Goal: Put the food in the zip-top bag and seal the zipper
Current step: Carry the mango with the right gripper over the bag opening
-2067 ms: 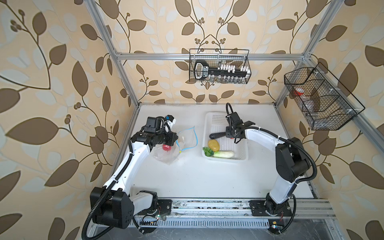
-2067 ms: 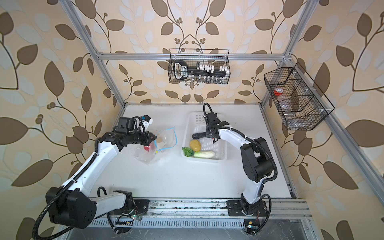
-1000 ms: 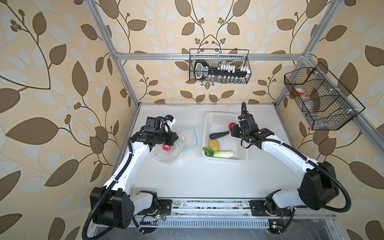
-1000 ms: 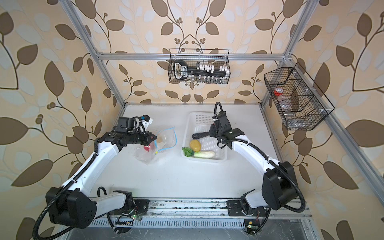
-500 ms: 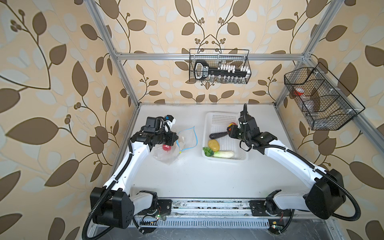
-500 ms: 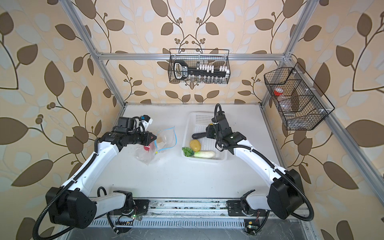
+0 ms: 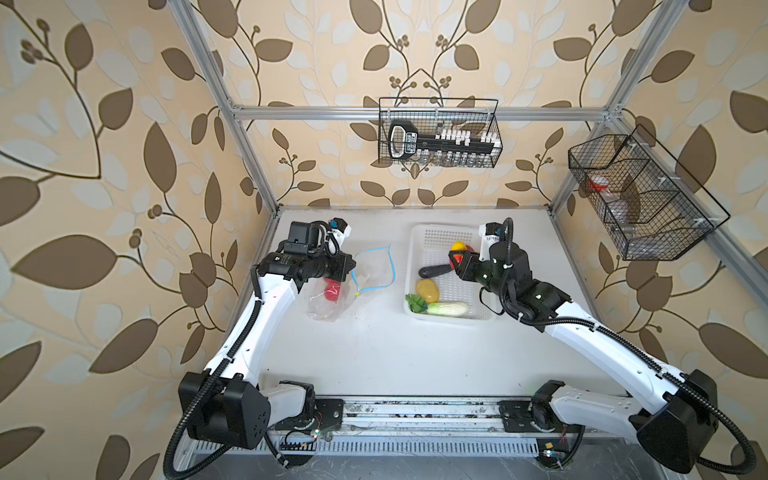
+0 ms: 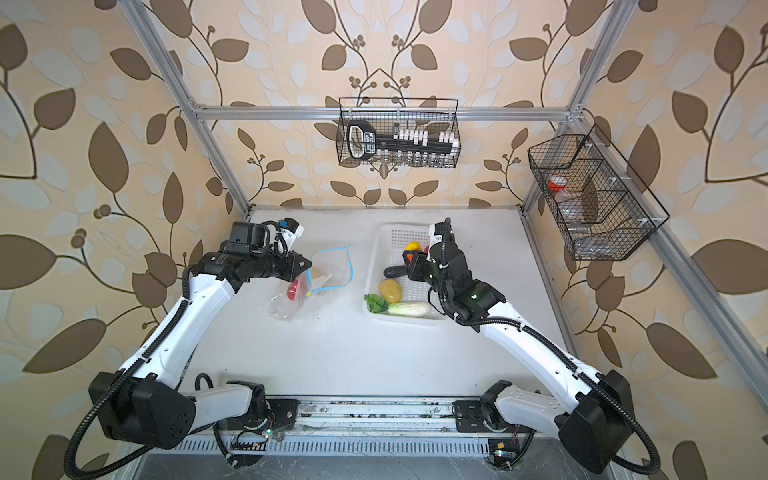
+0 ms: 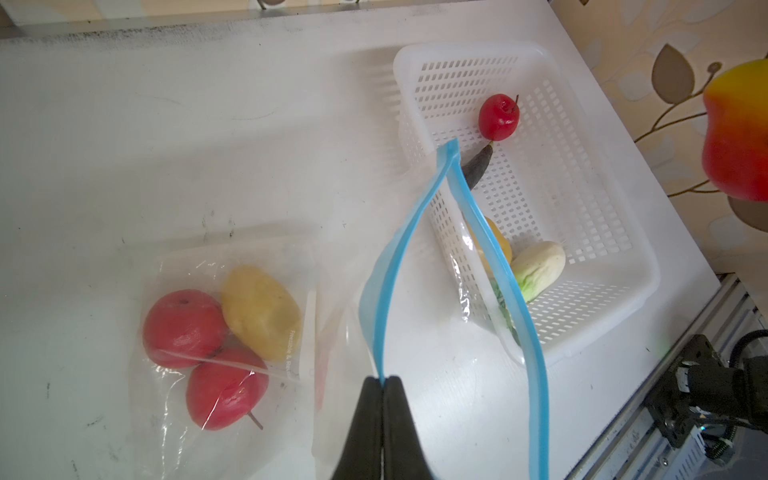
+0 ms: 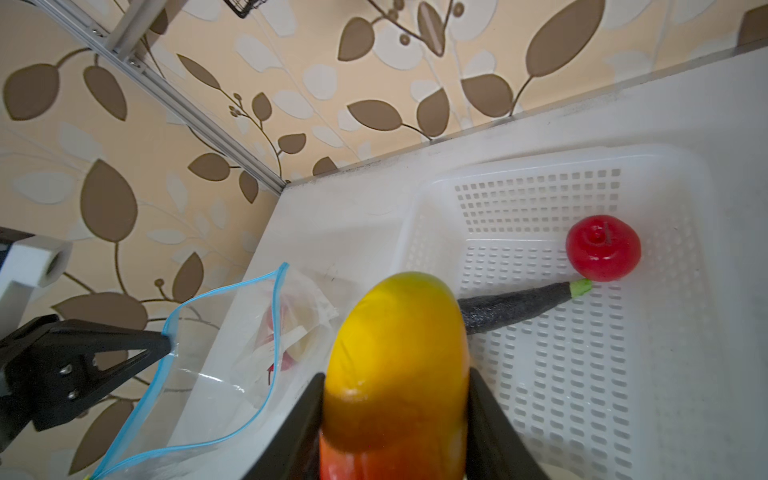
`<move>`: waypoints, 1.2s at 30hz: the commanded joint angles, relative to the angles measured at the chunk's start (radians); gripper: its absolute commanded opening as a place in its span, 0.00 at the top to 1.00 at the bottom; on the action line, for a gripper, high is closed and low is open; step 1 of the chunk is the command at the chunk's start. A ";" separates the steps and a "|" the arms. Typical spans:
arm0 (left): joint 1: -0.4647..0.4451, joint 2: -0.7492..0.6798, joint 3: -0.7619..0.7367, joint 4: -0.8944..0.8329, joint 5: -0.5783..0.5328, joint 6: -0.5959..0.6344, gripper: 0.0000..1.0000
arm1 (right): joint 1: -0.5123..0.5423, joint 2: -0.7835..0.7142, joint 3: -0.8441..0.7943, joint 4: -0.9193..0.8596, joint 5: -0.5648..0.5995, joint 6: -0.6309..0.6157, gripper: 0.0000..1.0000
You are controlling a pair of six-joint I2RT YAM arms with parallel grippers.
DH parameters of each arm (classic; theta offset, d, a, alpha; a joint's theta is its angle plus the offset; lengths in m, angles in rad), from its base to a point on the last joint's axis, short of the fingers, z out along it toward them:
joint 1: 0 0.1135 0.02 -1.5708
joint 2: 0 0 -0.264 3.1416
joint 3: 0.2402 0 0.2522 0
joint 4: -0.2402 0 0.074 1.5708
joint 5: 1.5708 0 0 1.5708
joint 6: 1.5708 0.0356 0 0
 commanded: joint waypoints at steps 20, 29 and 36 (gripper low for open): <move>-0.005 0.000 0.112 -0.057 -0.032 0.079 1.00 | 0.239 0.162 0.141 0.158 -0.003 -0.055 0.66; -0.012 -0.009 0.135 -0.060 -0.041 0.086 1.00 | 0.306 0.315 0.282 0.136 -0.006 -0.095 0.67; -0.015 -0.010 0.144 -0.058 -0.041 0.079 1.00 | 0.329 0.428 0.407 0.102 -0.005 -0.107 0.67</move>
